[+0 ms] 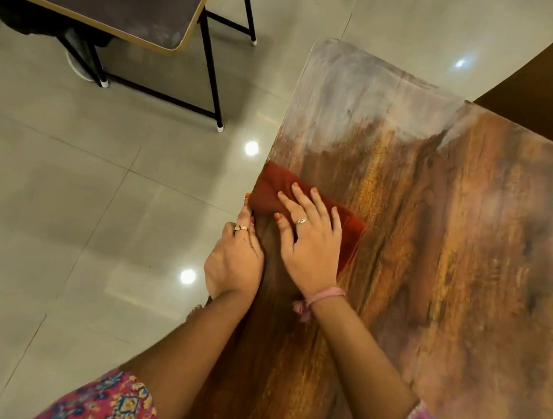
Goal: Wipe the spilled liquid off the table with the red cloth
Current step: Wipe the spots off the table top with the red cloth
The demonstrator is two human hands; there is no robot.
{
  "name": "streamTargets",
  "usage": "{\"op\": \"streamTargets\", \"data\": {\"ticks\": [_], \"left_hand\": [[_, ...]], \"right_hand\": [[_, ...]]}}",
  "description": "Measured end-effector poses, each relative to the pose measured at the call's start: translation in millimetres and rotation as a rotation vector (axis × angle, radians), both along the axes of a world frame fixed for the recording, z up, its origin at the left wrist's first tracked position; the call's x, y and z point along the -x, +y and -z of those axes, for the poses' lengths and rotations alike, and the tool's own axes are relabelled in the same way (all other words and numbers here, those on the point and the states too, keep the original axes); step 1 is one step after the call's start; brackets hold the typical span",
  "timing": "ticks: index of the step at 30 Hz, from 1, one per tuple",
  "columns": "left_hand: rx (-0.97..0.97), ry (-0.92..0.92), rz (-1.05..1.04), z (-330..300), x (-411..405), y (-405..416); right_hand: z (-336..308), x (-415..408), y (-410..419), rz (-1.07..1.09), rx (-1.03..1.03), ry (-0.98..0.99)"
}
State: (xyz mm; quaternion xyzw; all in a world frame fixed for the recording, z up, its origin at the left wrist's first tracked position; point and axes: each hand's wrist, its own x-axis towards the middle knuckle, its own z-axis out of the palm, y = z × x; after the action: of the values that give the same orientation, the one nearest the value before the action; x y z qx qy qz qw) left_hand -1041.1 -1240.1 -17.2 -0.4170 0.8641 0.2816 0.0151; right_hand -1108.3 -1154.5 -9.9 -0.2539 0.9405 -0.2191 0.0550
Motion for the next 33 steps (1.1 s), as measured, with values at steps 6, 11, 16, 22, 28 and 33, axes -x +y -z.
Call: {"op": "streamTargets", "data": {"ticks": [6, 11, 16, 22, 28, 33], "left_hand": [[-0.016, -0.012, 0.006, 2.7, -1.1, -1.8], [-0.029, -0.026, 0.014, 1.3, -3.2, -2.1], [-0.042, -0.038, 0.02, 0.6, -1.4, -3.1], [-0.029, -0.034, 0.032, -3.1, -0.1, -2.2], [-0.045, -0.035, 0.03, -3.5, -2.6, -2.9], [-0.029, -0.034, 0.015, -0.6, -3.8, -1.8]], "right_hand": [[-2.1, 114.2, -51.6, 0.052, -0.039, -0.004], [-2.5, 157.8, -82.7, 0.16, -0.107, -0.035], [-4.1, 57.4, -42.9, 0.023, -0.047, -0.01], [-5.9, 26.1, -17.8, -0.062, 0.033, -0.065], [-5.0, 146.8, -55.5, 0.102, 0.002, -0.057], [-1.6, 171.3, -72.1, 0.203, -0.162, -0.052]]}}
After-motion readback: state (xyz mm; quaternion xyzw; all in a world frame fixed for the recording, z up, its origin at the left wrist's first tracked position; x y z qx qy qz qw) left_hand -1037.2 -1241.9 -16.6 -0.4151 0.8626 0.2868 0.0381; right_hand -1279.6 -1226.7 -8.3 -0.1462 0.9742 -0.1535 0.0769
